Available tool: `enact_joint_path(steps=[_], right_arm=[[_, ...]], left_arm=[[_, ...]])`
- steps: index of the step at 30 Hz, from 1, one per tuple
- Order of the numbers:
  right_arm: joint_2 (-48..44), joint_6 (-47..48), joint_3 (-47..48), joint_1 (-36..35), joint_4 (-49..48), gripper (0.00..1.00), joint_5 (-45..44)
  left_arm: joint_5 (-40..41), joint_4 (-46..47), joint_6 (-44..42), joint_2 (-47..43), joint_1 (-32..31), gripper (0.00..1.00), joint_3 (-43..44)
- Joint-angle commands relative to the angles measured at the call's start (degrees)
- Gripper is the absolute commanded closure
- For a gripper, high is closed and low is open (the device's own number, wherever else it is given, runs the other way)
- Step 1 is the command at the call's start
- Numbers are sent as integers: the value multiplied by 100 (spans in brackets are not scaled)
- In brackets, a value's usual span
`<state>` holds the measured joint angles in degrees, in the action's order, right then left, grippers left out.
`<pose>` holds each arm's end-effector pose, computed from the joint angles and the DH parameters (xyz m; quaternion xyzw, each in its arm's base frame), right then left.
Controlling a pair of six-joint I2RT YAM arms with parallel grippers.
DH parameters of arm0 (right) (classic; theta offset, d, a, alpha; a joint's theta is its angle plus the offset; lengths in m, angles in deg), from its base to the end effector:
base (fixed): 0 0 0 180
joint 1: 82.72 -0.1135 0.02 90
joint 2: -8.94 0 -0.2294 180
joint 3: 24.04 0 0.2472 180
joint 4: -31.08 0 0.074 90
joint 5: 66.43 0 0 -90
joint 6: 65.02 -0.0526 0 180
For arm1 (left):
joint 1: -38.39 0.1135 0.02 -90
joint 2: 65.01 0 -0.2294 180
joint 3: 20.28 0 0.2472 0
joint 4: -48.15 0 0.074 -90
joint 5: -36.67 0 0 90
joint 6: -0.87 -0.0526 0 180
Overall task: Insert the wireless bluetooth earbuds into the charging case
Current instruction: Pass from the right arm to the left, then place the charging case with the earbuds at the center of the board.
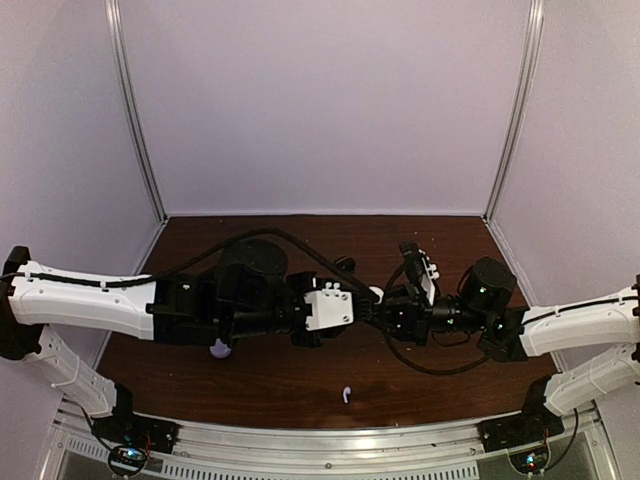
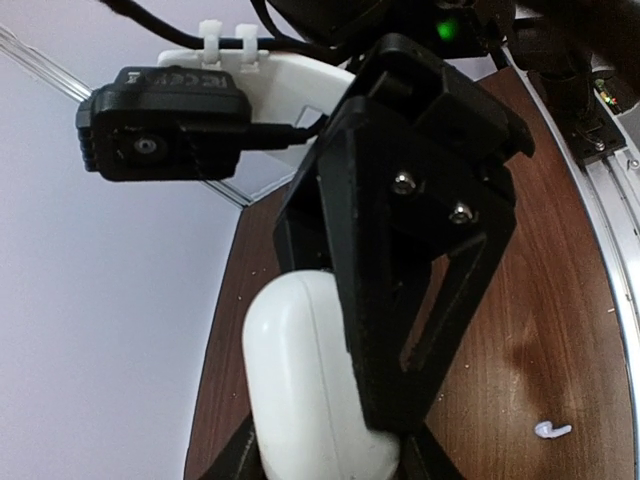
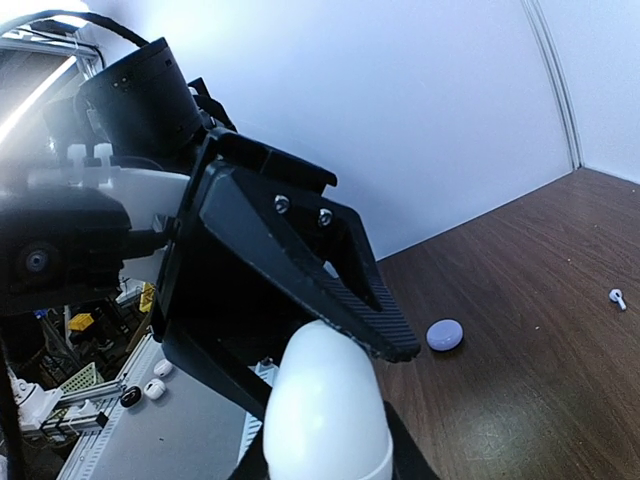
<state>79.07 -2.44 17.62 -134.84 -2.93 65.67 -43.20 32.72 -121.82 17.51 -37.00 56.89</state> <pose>0.1391 0.2362 0.2223 -0.3940 0.5559 0.6276 0.3767 0.0982 -0.3401 0.2733 0.6341 0.5220 -0.1383 0.5534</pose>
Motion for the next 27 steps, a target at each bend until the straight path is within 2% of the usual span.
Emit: enact_joint_path(steps=[1,4,10,15,18,24,27], right_arm=[[-128,-82,-16,9,-180,79,-102],[-314,-38,-81,158,-91,68,-155],[-793,31,-301,536,-2,31,-211],[-1175,213,-484,805,519,22,-711],[-1408,213,-649,1018,644,19,-944],[-1809,340,-807,1271,1017,16,-1317],[-2024,468,-872,1316,1225,10,-1607]], left_arm=[[-9,513,39,121,-51,76,142],[-111,618,257,126,41,79,48],[-766,967,1002,127,657,81,-210],[-1608,1450,1748,389,1276,81,-369],[-1890,1615,2108,830,1617,80,-278],[-2174,1616,2738,2083,2153,79,341],[-2340,1510,3010,2683,2373,78,742]])
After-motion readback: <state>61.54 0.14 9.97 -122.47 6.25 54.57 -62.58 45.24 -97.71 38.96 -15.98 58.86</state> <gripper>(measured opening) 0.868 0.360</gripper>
